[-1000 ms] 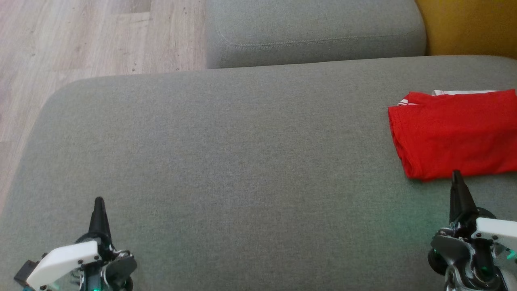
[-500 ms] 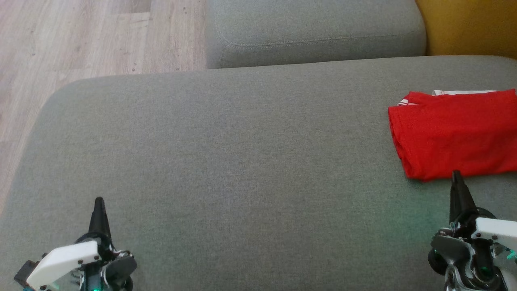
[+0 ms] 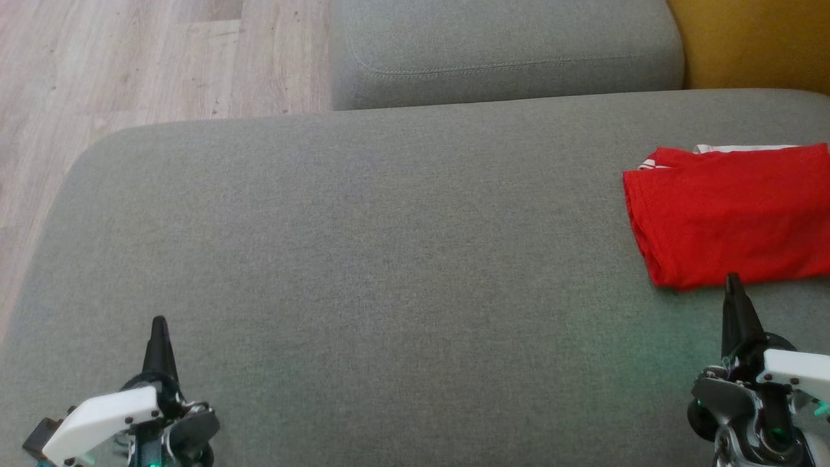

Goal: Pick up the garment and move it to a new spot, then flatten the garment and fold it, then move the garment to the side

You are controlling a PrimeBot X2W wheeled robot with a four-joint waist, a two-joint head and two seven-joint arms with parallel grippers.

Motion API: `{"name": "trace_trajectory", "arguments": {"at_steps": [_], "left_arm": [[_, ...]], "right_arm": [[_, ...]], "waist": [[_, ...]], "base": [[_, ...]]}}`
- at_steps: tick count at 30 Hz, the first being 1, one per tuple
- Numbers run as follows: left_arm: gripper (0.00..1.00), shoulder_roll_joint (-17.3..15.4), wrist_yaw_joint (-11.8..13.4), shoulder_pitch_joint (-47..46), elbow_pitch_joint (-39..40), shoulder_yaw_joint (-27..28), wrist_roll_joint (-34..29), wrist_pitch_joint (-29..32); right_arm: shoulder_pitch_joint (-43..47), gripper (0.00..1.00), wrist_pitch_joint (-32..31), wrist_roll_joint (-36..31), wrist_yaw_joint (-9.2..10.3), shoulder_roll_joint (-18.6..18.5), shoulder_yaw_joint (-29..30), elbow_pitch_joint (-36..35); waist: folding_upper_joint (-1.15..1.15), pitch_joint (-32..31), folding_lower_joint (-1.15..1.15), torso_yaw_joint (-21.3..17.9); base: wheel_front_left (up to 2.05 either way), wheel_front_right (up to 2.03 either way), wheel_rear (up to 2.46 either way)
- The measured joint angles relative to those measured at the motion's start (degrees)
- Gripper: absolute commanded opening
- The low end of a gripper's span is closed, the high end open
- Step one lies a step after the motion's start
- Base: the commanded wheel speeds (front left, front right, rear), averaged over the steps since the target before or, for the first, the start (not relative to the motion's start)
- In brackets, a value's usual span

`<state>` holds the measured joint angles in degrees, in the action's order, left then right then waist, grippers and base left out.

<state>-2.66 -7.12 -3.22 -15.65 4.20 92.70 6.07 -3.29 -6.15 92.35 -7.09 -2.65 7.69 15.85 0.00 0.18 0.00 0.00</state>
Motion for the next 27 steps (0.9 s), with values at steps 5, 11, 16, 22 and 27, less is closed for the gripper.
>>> {"name": "trace_trajectory", "arguments": {"at_steps": [5,11,16,22,27], "left_arm": [[0.00,0.00,0.00,0.00,0.00,0.00,0.00,0.00],[0.00,0.00,0.00,0.00,0.00,0.01,0.00,0.00],[0.00,0.01,0.00,0.00,0.00,0.01,0.00,0.00],[0.00,0.01,0.00,0.00,0.00,0.02,0.00,0.00],[0.00,0.01,0.00,0.00,0.00,0.02,0.00,0.00]], "right_arm": [[0.00,0.00,0.00,0.00,0.00,0.00,0.01,0.00],[0.00,0.00,0.00,0.00,0.00,0.00,0.01,0.00],[0.00,0.00,0.00,0.00,0.00,0.00,0.01,0.00],[0.00,0.00,0.00,0.00,0.00,0.00,0.01,0.00],[0.00,0.00,0.00,0.00,0.00,0.00,0.01,0.01]], "waist": [[0.00,0.00,0.00,0.00],[0.00,0.00,0.00,0.00],[0.00,0.00,0.00,0.00],[0.00,0.00,0.00,0.00],[0.00,0.00,0.00,0.00]], "base": [[0.00,0.00,0.00],[0.00,0.00,0.00],[0.00,0.00,0.00],[0.00,0.00,0.00],[0.00,0.00,0.00]]}}
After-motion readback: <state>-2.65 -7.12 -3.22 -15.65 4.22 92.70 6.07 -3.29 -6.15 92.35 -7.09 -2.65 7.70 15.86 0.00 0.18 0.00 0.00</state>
